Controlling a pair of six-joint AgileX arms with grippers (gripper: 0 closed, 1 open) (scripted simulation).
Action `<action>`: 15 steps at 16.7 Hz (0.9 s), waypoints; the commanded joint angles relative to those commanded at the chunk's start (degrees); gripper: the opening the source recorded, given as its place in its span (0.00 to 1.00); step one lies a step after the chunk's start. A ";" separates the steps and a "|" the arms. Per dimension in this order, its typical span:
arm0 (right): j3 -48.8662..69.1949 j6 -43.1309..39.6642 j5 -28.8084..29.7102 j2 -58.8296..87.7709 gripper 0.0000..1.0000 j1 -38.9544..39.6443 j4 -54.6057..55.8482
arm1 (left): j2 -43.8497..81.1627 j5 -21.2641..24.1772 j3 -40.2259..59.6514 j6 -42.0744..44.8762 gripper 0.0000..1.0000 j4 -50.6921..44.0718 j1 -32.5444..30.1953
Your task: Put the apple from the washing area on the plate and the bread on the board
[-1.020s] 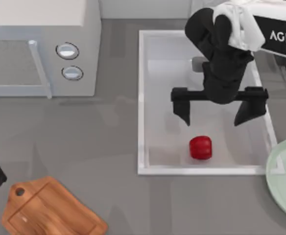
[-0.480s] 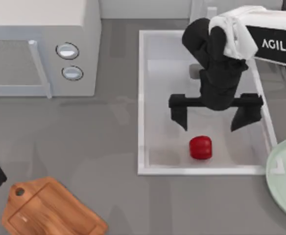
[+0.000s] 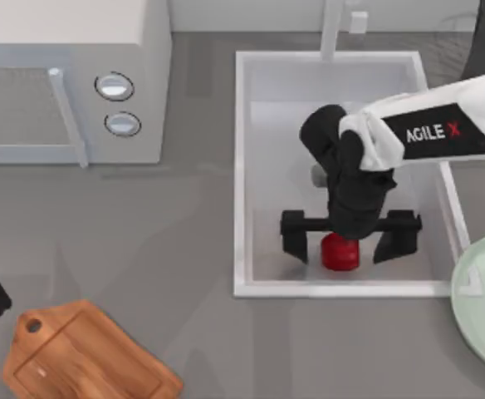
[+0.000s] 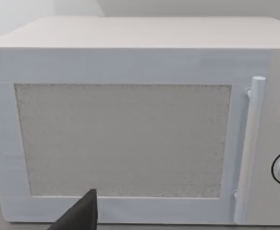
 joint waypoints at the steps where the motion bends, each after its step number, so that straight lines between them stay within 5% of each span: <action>1: -0.64 0.02 0.01 0.86 1.00 0.02 1.26 | 0.00 0.00 0.00 0.00 1.00 0.00 0.00; 6: -1.04 0.03 0.02 1.43 1.00 0.03 2.00 | 0.00 0.00 0.00 0.00 1.00 0.00 0.00; 15: -1.04 0.03 0.02 1.43 0.32 0.03 2.00 | 0.00 0.00 0.00 0.00 1.00 0.00 0.00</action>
